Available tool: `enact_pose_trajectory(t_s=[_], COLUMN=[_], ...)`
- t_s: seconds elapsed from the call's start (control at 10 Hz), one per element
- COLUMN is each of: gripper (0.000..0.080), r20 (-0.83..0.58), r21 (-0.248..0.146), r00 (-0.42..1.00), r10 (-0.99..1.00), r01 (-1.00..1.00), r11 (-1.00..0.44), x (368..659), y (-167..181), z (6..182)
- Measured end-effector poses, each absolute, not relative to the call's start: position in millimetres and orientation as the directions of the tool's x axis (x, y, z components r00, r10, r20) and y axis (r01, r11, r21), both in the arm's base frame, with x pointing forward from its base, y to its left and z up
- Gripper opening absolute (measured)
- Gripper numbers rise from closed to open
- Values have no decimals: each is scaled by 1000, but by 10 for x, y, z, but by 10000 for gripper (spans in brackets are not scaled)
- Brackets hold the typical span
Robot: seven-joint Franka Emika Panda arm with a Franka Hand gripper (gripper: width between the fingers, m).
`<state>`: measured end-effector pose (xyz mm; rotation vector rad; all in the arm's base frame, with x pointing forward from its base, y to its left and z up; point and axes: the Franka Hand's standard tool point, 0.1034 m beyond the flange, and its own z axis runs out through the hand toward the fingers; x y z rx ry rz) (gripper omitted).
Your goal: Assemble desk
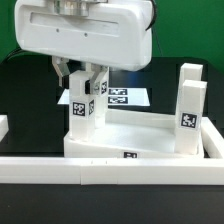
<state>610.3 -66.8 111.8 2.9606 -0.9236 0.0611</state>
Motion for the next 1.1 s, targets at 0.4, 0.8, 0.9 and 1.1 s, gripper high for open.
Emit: enact_pose_trajectory(t_s=[0.4,0.8,0.9,1.1], gripper=[490,648,648,649], r20=[49,-25,-27,-26], r21=[29,4,-2,4], r00=[793,797,798,798], r10=[-607,-604,-602,-602], r01=[-609,-604,-603,-603], r11=[-793,-797,-798,-798], x=[6099,6070,6093,6088], y=[-676,-553,-540,-547], z=[1128,1605,1675,1623])
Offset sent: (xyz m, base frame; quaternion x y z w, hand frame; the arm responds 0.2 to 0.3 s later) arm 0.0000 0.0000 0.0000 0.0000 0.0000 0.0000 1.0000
